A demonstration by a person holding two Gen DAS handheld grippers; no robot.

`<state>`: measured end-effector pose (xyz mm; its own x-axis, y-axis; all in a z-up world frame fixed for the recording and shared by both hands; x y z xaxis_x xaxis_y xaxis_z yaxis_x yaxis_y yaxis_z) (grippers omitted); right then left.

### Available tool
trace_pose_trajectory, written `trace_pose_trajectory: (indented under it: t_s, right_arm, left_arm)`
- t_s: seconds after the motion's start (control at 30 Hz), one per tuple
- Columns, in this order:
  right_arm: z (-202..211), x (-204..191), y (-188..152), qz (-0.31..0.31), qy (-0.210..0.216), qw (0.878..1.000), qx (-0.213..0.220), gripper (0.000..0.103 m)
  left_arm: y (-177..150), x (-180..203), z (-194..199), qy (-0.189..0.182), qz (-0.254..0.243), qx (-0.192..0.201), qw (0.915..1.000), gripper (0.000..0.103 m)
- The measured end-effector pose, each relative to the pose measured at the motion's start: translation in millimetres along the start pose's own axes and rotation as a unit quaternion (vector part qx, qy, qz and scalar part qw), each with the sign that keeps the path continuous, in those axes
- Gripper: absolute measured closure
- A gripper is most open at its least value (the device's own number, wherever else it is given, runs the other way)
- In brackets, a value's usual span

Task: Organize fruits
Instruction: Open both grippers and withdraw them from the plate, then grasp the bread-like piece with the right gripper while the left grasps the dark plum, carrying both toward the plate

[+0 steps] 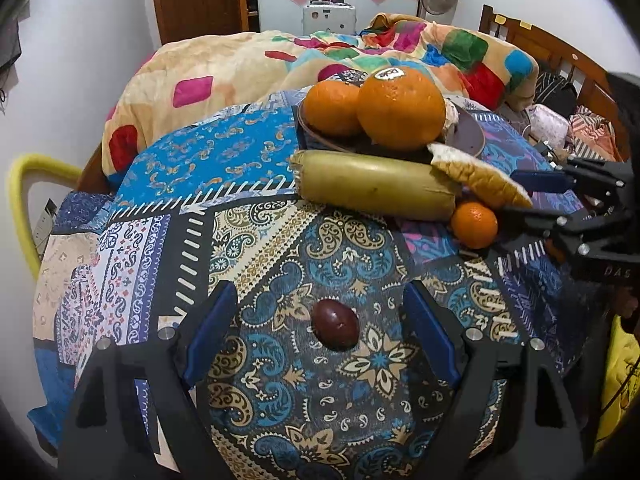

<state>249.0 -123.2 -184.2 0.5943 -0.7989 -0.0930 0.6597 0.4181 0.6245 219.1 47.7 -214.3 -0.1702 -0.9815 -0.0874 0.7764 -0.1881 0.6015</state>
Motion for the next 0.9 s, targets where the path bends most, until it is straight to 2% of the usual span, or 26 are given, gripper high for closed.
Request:
trace_pose_trajectory:
  t_s: [0.1,0.4,0.5,0.73,0.9]
  right_arm:
    - [6.6,-2.7,1.0,0.006,-0.002,1.0,0.008,0.064]
    - [31.7,-2.9,4.3,-0.005,0.006,1.0,0.023,0.071]
    - [40.3,-2.2,3.6,-0.012,0.01,1.0,0.024,0.077]
    - [41.9,8.5,1.6,-0.032,0.01,0.999,0.024,0.077]
    - [35.3,9.6,3.0,-0.039,0.021,0.999,0.014,0.075]
  left_arm:
    - [-2.5,0.5,2.2,0.0,0.0,0.003,1.0,0.018]
    - [-10.6,7.1,11.2,-0.002,-0.005,0.008,1.0,0.032]
    - [-13.2,9.6,14.5,-0.003,-0.007,0.01,0.9999,0.035]
    - [-15.5,14.1,13.1,-0.01,-0.01,0.007,0.9999,0.058]
    - [-13.1,14.7,10.1,-0.015,-0.009,0.011,0.9998,0.068]
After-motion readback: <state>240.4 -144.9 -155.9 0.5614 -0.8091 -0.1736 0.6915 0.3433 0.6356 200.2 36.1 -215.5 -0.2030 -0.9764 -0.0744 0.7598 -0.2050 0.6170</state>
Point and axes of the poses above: each gripper's, at about its wrist camera, not at the fingertips, and z roughly against the way its jaws point, x to its right, y to its top, the point moved 7 cm from there along -z, roughly the way its jaws point, and after that the axes turned 8 degrees about -z, right-handed, at the moved point
